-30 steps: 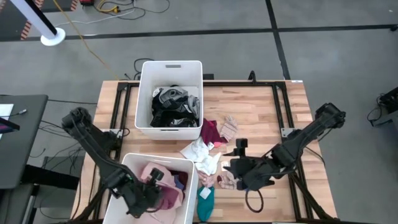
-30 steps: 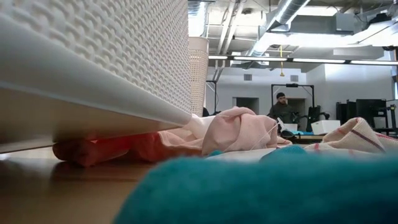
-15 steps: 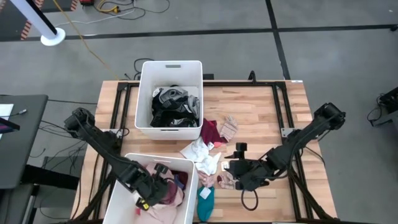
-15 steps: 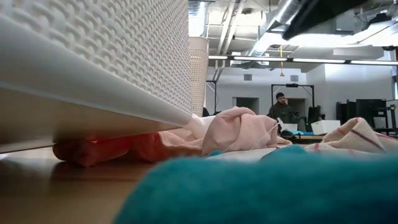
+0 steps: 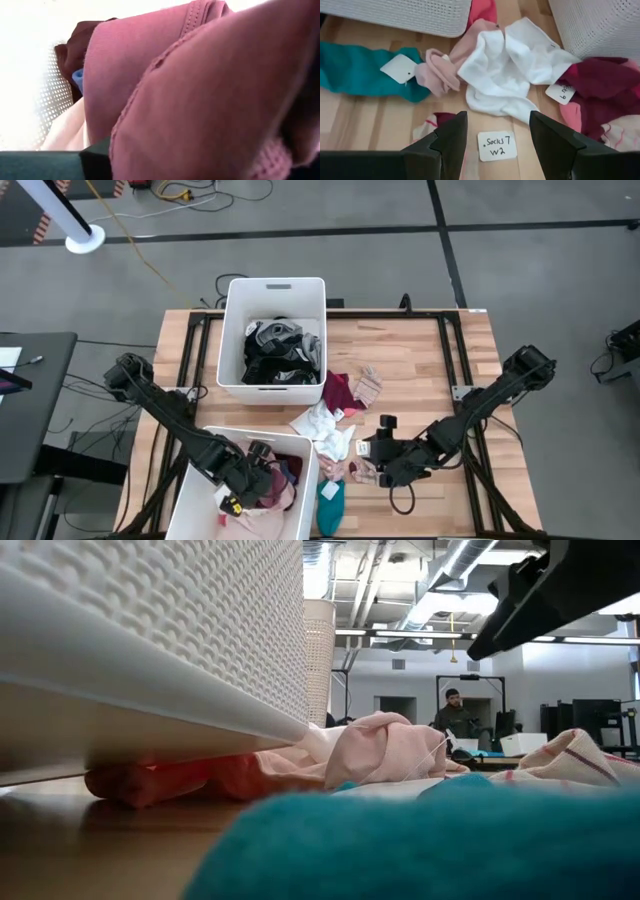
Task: Sort clothes
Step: Put the red underwear into the bottom white laundry bin
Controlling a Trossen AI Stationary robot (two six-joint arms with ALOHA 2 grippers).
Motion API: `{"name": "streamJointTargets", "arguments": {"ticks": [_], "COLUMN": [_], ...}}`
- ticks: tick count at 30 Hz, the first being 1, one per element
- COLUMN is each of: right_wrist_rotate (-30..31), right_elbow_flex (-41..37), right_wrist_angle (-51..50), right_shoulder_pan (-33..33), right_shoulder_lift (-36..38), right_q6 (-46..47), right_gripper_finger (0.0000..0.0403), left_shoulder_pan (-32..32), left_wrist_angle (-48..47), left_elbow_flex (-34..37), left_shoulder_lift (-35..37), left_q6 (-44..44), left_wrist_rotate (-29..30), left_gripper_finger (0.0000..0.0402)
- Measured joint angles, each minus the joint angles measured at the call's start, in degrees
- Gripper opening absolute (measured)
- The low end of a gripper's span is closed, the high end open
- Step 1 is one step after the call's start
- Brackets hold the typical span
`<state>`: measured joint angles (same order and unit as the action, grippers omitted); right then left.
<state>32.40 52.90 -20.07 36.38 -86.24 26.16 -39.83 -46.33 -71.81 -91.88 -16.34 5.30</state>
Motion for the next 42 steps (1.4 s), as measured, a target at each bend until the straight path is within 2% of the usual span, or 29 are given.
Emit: {"name": "streamJointTargets", "arguments": {"ticks": [3,10,15,22,42], "right_wrist_rotate": [0.0,-0.23,-2.63,-2.67,-4.72], "right_elbow_flex": [-0.14,-0.17,-0.17,-0.17,-0.17], "right_wrist_angle": [0.15,0.0,-0.09,-0.38,-2.02], "right_shoulder_pan": [-0.02,0.0,-0.72,-0.92,-3.96], "right_shoulder_lift": [0.0,0.0,0.0,0.0,0.0], "right_q6": [0.41,0.48,0.45,0.37,-2.52], "right_gripper_finger": [0.0226,0.0226,0.0226,0.0226,0.0226], "left_shoulder_pan": [0.01,0.41,0.9,1.01,0.55], "left_wrist_angle": [1.21,8.91,9.72,7.76,-1.18], "left_elbow_flex": [0.54,7.11,8.23,5.0,-3.17], "left_shoulder_lift": [-0.03,-0.04,-0.02,1.14,12.28], "left_q6": [0.0,-1.06,-1.46,0.54,-0.21], "left_wrist_rotate": [-0.02,-0.97,-1.09,-1.07,-1.61], "left_gripper_finger": [0.0205,0.0206,0.0206,0.0207,0.0207]}}
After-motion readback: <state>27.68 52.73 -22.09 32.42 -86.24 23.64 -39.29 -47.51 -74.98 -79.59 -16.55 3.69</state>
